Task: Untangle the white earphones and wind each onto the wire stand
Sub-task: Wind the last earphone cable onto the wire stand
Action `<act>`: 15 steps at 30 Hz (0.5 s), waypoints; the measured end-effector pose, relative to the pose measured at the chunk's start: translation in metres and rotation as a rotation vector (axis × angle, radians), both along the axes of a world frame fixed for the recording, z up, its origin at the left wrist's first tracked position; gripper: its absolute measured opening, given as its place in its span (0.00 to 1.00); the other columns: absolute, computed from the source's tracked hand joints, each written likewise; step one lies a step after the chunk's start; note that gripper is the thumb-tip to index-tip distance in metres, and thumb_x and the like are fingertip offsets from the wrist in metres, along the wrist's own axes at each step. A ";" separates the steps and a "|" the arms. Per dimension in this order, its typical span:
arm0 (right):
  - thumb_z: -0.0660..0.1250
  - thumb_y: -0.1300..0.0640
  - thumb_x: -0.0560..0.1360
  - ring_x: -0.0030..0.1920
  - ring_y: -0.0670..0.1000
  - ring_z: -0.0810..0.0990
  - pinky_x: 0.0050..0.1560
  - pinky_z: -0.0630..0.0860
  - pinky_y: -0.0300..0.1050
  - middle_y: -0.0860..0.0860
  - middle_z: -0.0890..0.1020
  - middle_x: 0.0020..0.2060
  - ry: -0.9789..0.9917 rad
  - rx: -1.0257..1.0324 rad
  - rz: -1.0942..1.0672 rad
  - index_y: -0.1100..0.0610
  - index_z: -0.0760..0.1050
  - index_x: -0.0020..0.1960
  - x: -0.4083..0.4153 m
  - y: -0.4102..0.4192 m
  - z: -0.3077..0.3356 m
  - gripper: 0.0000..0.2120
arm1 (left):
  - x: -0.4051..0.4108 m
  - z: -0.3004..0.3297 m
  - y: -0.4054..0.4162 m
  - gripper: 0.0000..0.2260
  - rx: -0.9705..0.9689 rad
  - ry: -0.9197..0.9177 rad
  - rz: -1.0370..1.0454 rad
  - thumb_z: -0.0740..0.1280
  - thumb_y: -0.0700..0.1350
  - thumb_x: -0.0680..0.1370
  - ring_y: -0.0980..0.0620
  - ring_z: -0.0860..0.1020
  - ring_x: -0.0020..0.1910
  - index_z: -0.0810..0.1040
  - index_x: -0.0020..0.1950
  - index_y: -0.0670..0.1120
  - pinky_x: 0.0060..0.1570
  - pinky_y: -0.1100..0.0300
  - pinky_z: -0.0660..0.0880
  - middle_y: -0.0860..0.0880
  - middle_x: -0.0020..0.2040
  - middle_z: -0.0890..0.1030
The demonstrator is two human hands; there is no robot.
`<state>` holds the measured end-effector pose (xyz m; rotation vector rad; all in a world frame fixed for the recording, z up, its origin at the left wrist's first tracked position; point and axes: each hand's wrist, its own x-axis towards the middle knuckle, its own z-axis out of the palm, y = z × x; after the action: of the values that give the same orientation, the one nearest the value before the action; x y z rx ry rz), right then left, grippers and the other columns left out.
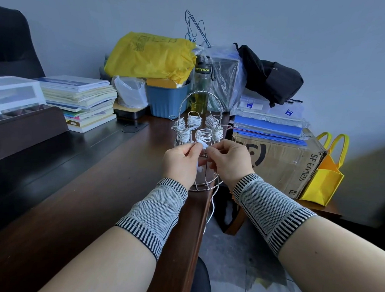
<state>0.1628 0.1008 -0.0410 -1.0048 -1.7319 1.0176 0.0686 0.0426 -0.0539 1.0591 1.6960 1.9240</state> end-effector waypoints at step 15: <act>0.68 0.57 0.76 0.30 0.47 0.81 0.35 0.81 0.44 0.48 0.83 0.29 -0.071 0.072 -0.013 0.50 0.80 0.36 0.004 -0.003 -0.001 0.10 | -0.001 -0.008 0.007 0.14 -0.035 0.020 0.023 0.64 0.46 0.82 0.55 0.83 0.33 0.83 0.37 0.49 0.35 0.57 0.82 0.52 0.34 0.82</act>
<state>0.1670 0.0975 -0.0422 -1.0152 -1.8046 0.9149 0.0680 0.0501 -0.0616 1.0536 1.7529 1.8968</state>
